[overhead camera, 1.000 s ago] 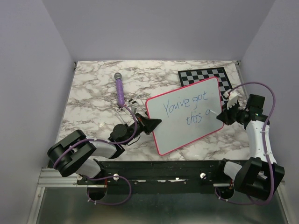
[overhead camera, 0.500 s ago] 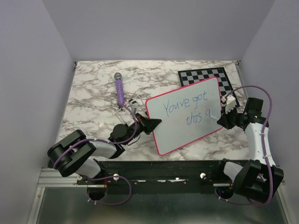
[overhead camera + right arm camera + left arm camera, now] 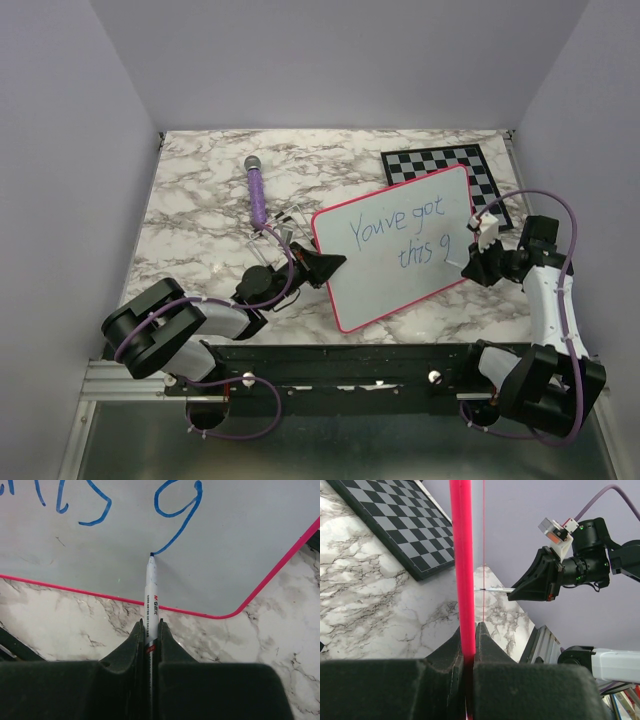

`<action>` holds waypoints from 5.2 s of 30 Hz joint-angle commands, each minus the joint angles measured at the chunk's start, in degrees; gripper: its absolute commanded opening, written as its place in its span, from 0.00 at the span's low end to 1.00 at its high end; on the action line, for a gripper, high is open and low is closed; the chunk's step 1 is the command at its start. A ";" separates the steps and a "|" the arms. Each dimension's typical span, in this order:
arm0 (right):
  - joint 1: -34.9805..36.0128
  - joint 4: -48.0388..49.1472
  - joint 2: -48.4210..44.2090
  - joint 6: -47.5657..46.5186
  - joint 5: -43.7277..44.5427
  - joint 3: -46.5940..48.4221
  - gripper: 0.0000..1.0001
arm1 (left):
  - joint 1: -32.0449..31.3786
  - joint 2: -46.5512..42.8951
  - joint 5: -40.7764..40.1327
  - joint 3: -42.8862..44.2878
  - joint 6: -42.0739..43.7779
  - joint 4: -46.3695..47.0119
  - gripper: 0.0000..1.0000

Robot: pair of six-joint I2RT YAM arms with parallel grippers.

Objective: Write a sentence on the whiteboard

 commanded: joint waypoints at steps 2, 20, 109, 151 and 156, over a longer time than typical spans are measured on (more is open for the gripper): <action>0.50 -3.13 -0.59 -0.08 -3.74 2.36 0.00 | -0.50 1.30 2.61 0.37 4.62 -1.21 0.00; -1.69 6.43 -5.25 12.57 -7.61 6.86 0.01 | -0.50 1.12 2.61 -0.33 4.71 -0.69 0.00; -3.90 9.35 4.68 7.49 -2.95 2.19 0.00 | -0.42 2.97 3.31 -0.07 4.18 1.33 0.00; -4.07 13.57 3.63 12.58 -2.16 7.02 0.01 | -0.42 3.41 3.92 -0.24 4.36 2.04 0.00; -4.78 13.66 4.51 12.67 -3.12 7.55 0.01 | -0.42 3.32 3.92 -0.24 4.44 1.86 0.00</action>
